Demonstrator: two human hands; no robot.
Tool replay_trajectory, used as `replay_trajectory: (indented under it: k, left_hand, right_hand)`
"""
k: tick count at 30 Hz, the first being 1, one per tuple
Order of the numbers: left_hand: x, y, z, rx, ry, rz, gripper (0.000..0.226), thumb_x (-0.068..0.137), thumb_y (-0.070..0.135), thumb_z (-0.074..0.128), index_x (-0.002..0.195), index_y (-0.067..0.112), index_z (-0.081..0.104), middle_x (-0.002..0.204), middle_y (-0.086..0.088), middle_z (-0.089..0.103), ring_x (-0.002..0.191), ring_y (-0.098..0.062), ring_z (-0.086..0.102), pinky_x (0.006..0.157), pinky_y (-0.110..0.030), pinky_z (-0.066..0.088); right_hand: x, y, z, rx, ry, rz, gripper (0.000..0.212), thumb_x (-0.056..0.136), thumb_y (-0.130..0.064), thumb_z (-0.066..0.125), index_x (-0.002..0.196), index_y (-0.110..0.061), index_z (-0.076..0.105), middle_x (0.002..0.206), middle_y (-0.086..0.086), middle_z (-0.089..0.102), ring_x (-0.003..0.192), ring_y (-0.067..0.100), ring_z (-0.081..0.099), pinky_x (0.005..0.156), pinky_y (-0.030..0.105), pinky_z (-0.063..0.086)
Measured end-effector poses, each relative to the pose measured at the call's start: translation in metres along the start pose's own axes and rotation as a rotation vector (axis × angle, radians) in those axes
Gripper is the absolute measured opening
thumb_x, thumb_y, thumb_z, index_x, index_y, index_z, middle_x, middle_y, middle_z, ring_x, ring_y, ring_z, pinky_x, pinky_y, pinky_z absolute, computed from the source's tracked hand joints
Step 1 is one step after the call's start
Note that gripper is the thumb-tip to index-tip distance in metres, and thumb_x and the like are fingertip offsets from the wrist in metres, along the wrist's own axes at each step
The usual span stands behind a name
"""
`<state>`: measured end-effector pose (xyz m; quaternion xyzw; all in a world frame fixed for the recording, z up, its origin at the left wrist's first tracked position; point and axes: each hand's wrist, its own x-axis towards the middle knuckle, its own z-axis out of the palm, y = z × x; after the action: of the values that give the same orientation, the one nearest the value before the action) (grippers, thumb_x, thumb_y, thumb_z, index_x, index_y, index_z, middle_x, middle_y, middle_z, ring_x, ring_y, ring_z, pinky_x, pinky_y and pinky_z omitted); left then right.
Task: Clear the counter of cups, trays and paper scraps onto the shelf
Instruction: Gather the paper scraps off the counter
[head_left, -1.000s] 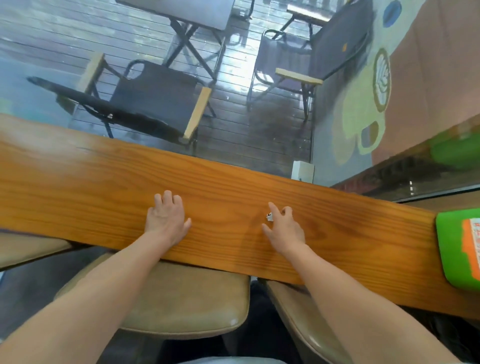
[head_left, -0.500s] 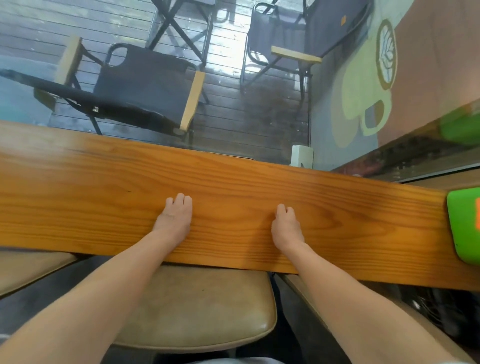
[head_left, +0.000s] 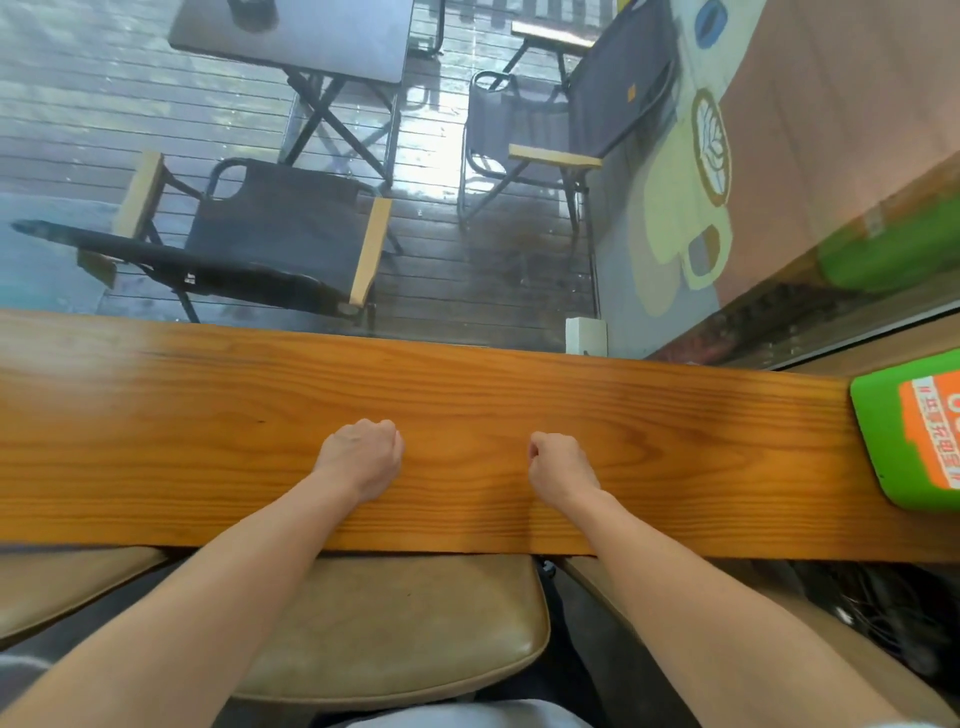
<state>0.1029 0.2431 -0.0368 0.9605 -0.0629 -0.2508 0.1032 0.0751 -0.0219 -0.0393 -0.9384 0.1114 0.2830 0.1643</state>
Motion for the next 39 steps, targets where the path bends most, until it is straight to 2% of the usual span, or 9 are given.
replay_trajectory:
  k: [6, 9, 13, 15, 20, 23, 28, 32, 39]
  left_hand:
    - [0.003, 0.034, -0.023, 0.108, 0.095, 0.213, 0.024, 0.104, 0.028, 0.031, 0.115, 0.019, 0.051, 0.093, -0.001, 0.067, 0.080, -0.026, 0.067, 0.063, -0.037, 0.053]
    - [0.006, 0.062, -0.034, 0.137, 0.139, 0.313, 0.026, 0.105, 0.034, 0.032, 0.108, 0.020, 0.053, 0.088, 0.001, 0.066, 0.077, -0.025, 0.067, 0.064, -0.038, 0.056]
    - [0.003, 0.108, -0.044, 0.100, 0.168, 0.383, 0.027, 0.103, 0.035, 0.035, 0.121, 0.022, 0.051, 0.092, 0.001, 0.067, 0.079, -0.024, 0.067, 0.063, -0.037, 0.055]
    - [-0.001, 0.132, -0.049, 0.095, 0.156, 0.411, 0.027, 0.101, 0.036, 0.038, 0.120, 0.022, 0.050, 0.093, 0.002, 0.066, 0.080, -0.024, 0.065, 0.064, -0.036, 0.053]
    - [-0.020, 0.211, -0.050, 0.195, 0.122, 0.562, 0.017, 0.096, 0.032, 0.043, 0.104, 0.022, 0.052, 0.096, -0.001, 0.065, 0.083, -0.028, 0.064, 0.060, -0.034, 0.043]
    - [-0.031, 0.253, -0.045, 0.217, 0.116, 0.593, 0.011, 0.099, 0.028, 0.042, 0.098, 0.021, 0.050, 0.090, -0.001, 0.060, 0.080, -0.027, 0.062, 0.061, -0.037, 0.049]
    - [-0.056, 0.342, -0.031, 0.328, 0.176, 0.747, 0.019, 0.097, 0.038, 0.048, 0.109, 0.024, 0.054, 0.096, 0.000, 0.064, 0.083, -0.027, 0.065, 0.057, -0.035, 0.045]
    - [-0.081, 0.422, -0.011, 0.337, 0.186, 0.863, 0.025, 0.093, 0.043, 0.054, 0.113, 0.028, 0.055, 0.100, 0.002, 0.066, 0.086, -0.023, 0.065, 0.058, -0.031, 0.041]
    - [-0.132, 0.560, 0.051, 0.324, 0.168, 1.044, 0.029, 0.087, 0.047, 0.060, 0.111, 0.033, 0.055, 0.105, 0.002, 0.069, 0.090, -0.024, 0.066, 0.058, -0.030, 0.040]
  right_hand:
    - [-0.019, 0.006, -0.035, 0.038, 0.117, -0.142, 0.015, 0.092, -0.030, 0.055, 0.078, -0.025, 0.056, 0.078, -0.006, 0.058, 0.070, 0.012, 0.055, 0.054, 0.025, 0.042]
    - [-0.032, 0.017, -0.048, 0.027, 0.207, -0.193, 0.013, 0.094, -0.039, 0.058, 0.093, -0.026, 0.056, 0.083, -0.008, 0.056, 0.074, 0.009, 0.054, 0.059, 0.024, 0.045]
    - [-0.051, 0.037, -0.065, 0.067, 0.287, -0.175, 0.022, 0.091, -0.045, 0.062, 0.104, -0.027, 0.057, 0.092, -0.007, 0.058, 0.081, 0.012, 0.056, 0.059, 0.024, 0.041]
    - [-0.061, 0.049, -0.072, 0.090, 0.300, -0.145, 0.025, 0.090, -0.046, 0.064, 0.106, -0.027, 0.057, 0.096, -0.007, 0.058, 0.085, 0.014, 0.058, 0.064, 0.027, 0.047]
    - [-0.092, 0.104, -0.090, 0.198, 0.357, -0.059, 0.021, 0.087, -0.042, 0.068, 0.100, -0.030, 0.058, 0.092, -0.009, 0.055, 0.085, 0.014, 0.056, 0.062, 0.026, 0.044]
    - [-0.110, 0.135, -0.098, 0.256, 0.377, -0.038, 0.018, 0.086, -0.039, 0.070, 0.095, -0.030, 0.058, 0.094, -0.008, 0.054, 0.086, 0.015, 0.056, 0.066, 0.029, 0.049]
    - [-0.156, 0.212, -0.117, 0.268, 0.477, 0.047, 0.022, 0.083, -0.045, 0.070, 0.094, -0.032, 0.055, 0.099, -0.005, 0.056, 0.092, 0.018, 0.057, 0.075, 0.036, 0.052]
    - [-0.202, 0.281, -0.127, 0.274, 0.546, 0.107, 0.025, 0.082, -0.048, 0.069, 0.095, -0.032, 0.054, 0.098, -0.006, 0.052, 0.095, 0.019, 0.056, 0.070, 0.032, 0.041]
    - [-0.295, 0.408, -0.115, 0.332, 0.661, 0.330, 0.030, 0.077, -0.050, 0.070, 0.095, -0.029, 0.057, 0.101, -0.001, 0.056, 0.098, 0.022, 0.061, 0.079, 0.038, 0.053]
